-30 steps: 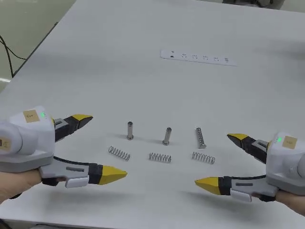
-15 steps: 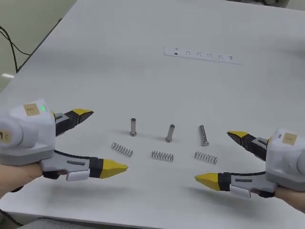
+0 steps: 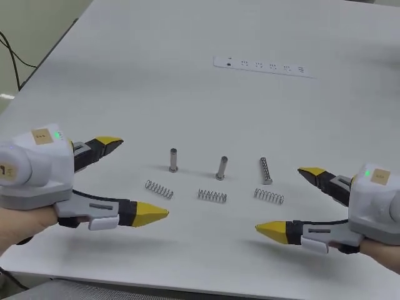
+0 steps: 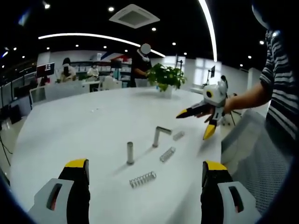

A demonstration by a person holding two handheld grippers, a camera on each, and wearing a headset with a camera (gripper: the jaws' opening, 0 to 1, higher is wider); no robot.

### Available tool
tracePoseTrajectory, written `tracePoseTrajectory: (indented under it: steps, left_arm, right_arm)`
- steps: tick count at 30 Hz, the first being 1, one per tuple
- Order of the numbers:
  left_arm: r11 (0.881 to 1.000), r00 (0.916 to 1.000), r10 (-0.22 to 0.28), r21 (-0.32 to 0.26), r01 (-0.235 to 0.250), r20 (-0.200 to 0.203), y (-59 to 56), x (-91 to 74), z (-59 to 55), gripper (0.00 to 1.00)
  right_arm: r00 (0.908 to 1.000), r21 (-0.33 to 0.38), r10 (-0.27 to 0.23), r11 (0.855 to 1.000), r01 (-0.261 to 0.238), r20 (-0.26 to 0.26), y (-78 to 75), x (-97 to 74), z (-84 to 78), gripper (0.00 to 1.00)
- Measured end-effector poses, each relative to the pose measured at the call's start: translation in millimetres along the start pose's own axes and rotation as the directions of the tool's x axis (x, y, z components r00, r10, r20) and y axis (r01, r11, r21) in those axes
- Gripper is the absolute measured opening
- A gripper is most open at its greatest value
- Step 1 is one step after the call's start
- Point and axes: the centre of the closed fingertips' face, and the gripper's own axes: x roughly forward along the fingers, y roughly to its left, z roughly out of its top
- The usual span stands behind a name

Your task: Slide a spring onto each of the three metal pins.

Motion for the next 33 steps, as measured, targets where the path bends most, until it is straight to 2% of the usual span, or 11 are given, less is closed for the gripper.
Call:
tracePoseTrajectory:
  steps: [22,27,33]
  left_arm:
    - [1.000,1.0000,0.007,-0.013,-0.007,-0.001,1.7,-2.2,-4.4,0.98]
    - [1.000,1.0000,0.006,-0.014,-0.006,-0.004,1.5,-2.3,-4.9,0.98]
    - [1.000,1.0000,0.005,-0.012,-0.005,-0.007,1.3,-2.9,-5.1,0.98]
  right_arm:
    - [0.9999,-0.004,0.010,1.000,-0.010,-0.007,-3.1,5.4,5.2,0.90]
    - [0.9998,-0.004,0.019,1.000,-0.019,-0.004,-6.1,8.8,12.8,0.89]
    - [0.9998,0.011,0.005,1.000,-0.005,0.020,-16.3,14.4,31.5,0.83]
